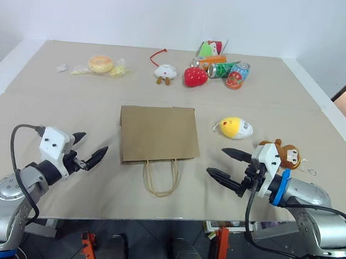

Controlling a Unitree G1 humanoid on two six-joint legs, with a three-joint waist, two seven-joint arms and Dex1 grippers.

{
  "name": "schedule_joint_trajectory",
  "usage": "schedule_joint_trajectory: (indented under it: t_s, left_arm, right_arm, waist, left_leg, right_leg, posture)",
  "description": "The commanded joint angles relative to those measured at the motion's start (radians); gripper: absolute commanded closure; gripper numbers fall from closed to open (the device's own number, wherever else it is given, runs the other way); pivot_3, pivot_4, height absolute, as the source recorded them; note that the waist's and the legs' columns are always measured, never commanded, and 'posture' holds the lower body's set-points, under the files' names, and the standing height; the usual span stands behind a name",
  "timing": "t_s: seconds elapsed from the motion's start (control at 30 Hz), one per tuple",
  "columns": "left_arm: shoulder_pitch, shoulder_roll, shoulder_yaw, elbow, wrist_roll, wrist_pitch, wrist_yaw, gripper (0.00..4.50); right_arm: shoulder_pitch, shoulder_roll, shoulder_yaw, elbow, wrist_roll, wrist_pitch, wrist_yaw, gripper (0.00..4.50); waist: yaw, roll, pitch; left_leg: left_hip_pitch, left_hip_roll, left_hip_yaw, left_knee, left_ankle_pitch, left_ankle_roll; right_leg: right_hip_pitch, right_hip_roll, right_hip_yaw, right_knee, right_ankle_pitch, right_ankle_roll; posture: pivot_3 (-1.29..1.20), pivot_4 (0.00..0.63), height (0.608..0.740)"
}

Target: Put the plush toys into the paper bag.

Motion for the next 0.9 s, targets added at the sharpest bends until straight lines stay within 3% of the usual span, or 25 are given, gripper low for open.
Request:
schedule_joint_trajectory:
  t_s: [0.03, 0.57, 0.9]
  left_arm:
    - [0.0, 0.005, 0.015, -0.042, -0.001, -0.024, 0.002, 0.16]
    - [-0.024, 0.025, -0.01, -0.042, 0.017, -0.054, -0.047, 0.16]
    - [-0.121, 0.228, -0.145, -0.077, 0.089, -0.237, -0.329, 0.16]
  right_arm:
    - [-0.022, -0.002, -0.007, -0.004, -0.002, -0.022, -0.001, 0.0]
    - [-0.076, 0.0, 0.019, -0.007, 0.012, -0.012, 0.013, 0.0]
    - [-0.266, -0.017, 0.189, -0.047, 0.099, 0.03, 0.263, 0.0]
  waist:
    - [0.0, 0.0, 0.0]
    - [0.0, 0.0, 0.0]
    - [-0.001, 0.0, 0.0]
  left_leg:
    - [0.0, 0.0, 0.0, 0.0, 0.0, 0.0]
    - [0.0, 0.0, 0.0, 0.0, 0.001, 0.001]
    - [0.001, 0.006, 0.004, 0.0, 0.0, 0.0]
  right_leg:
    - [0.0, 0.0, 0.0, 0.0, 0.0, 0.0]
    - [0.0, 0.0, 0.0, 0.0, 0.0, 0.0]
    - [0.0, 0.002, -0.002, 0.0, 0.0, -0.001]
  posture:
    - [0.0, 0.15, 0.74]
    - [0.0, 0.15, 0.74]
    - [0.0, 0.15, 0.74]
